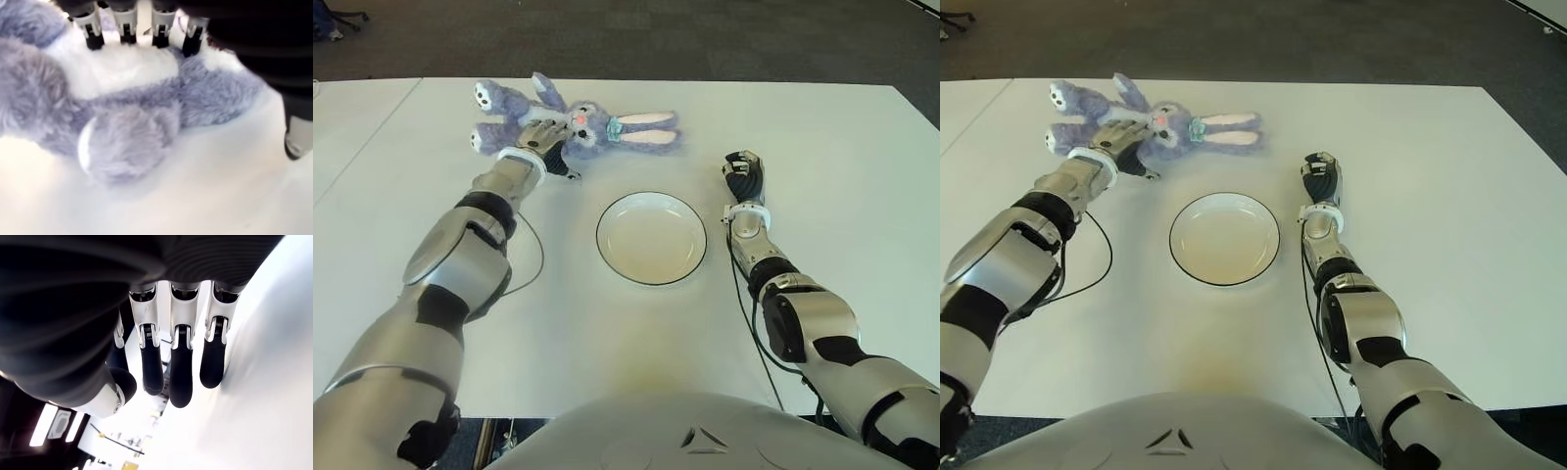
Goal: Put the doll into the plate.
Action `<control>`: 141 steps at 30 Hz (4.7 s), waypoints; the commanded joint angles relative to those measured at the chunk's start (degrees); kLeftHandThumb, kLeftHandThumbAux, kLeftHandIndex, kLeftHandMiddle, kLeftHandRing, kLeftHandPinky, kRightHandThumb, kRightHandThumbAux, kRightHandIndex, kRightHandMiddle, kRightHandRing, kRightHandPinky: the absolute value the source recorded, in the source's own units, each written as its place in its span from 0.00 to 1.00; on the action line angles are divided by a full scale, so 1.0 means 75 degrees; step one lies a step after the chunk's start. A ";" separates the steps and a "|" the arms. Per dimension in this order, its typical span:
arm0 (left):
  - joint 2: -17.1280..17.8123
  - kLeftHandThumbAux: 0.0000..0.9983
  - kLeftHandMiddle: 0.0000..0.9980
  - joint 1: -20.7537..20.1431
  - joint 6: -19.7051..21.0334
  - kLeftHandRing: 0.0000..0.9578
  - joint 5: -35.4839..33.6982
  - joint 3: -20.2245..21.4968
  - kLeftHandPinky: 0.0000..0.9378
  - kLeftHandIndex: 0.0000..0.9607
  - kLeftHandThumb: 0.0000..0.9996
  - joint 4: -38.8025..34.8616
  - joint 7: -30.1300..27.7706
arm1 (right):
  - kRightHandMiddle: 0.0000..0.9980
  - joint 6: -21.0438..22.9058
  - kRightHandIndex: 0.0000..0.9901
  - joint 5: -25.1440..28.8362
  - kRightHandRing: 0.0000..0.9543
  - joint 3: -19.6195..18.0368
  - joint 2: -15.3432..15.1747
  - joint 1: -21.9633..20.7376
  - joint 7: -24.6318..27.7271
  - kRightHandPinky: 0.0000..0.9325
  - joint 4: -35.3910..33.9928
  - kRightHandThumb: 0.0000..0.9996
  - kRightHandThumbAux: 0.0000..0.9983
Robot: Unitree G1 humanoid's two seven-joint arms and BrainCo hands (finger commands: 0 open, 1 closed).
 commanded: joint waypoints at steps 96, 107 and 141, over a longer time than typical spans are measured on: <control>0.2009 0.19 0.00 0.2757 -0.3015 0.00 -0.1189 0.5910 0.00 0.00 0.33 -0.7254 -0.1932 | 0.36 0.0808 0.40 -0.0139 0.43 0.0208 0.0452 0.1443 0.0395 0.48 0.0956 0.69 0.74; 0.1499 0.16 0.00 0.2029 -0.1607 0.00 0.0106 0.4640 0.00 0.00 0.27 -0.6437 -0.1411 | 0.36 0.0853 0.41 -0.0023 0.43 0.0099 0.0470 0.1415 0.0553 0.44 0.0954 0.69 0.74; -0.1307 0.30 0.00 -0.0301 -0.0918 0.00 0.0552 0.1045 0.00 0.00 0.00 0.0607 -0.3578 | 0.32 0.0809 0.41 -0.0098 0.38 0.0121 0.0373 0.1531 0.0543 0.42 0.0955 0.69 0.74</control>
